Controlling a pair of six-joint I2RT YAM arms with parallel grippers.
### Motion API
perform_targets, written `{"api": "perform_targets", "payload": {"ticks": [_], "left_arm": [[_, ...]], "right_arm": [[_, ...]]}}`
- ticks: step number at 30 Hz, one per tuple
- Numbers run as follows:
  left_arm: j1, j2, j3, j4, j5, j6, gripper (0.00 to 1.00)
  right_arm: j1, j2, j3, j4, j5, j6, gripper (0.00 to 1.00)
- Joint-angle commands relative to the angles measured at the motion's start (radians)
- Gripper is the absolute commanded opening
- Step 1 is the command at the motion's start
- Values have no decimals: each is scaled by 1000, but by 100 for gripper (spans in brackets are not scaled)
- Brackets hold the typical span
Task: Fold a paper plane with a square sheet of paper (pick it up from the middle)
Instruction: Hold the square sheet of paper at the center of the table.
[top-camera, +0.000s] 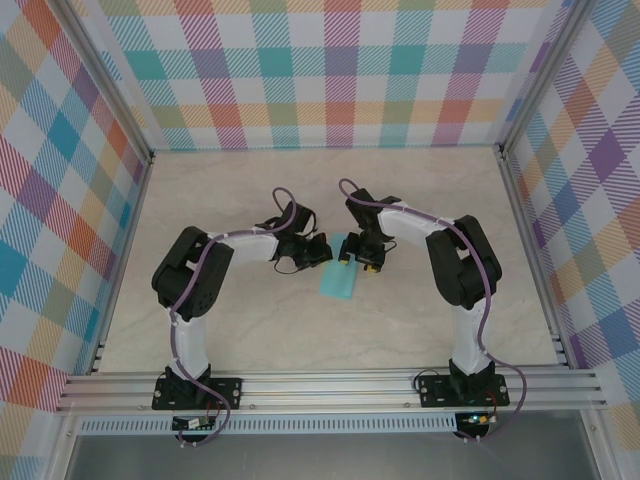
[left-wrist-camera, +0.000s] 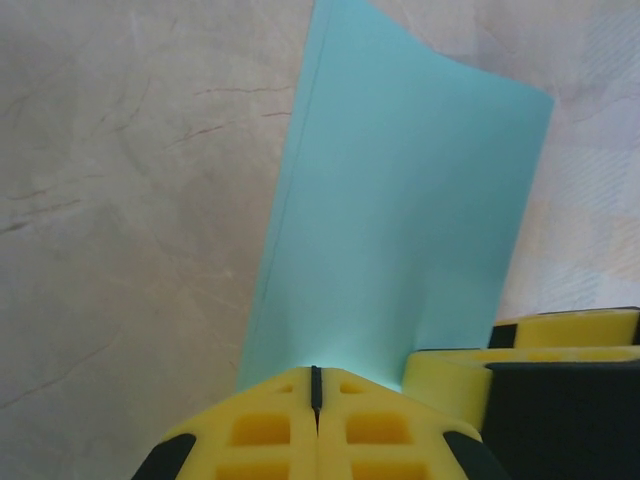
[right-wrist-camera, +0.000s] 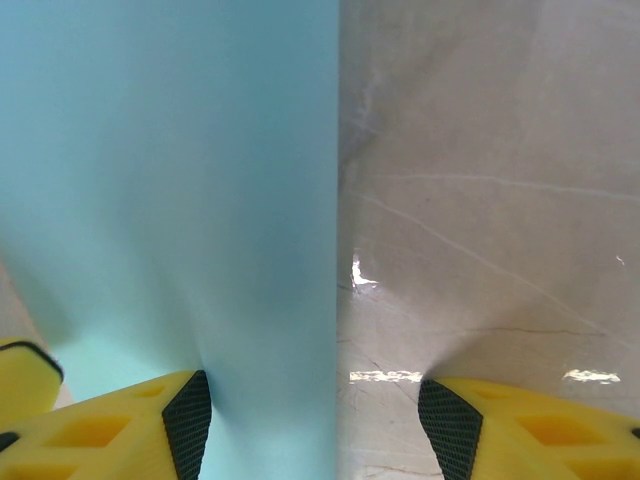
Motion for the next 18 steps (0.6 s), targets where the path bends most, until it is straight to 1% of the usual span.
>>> {"api": "perform_targets", "payload": {"ticks": [1,5,11,15,18], "left_arm": [[-24,30,25,8,21,-14,0],[-26,51,27,-11,7,-14,0],[-27,59,-1,-50,-41,-13,0],[-27,52,-24,-55,-62,-9,0],[-27,45,-27,-63,-75,-1,0]], "right_arm": [[-11,117,-74,-25,82,-1,63],[-11,113,-85,-20,81,1,63],[-12,99,-73,-20,68,0,64],[-19,59,-48,-34,64,-9,66],[-34,-8,-50,-19,44,-21,67]]}}
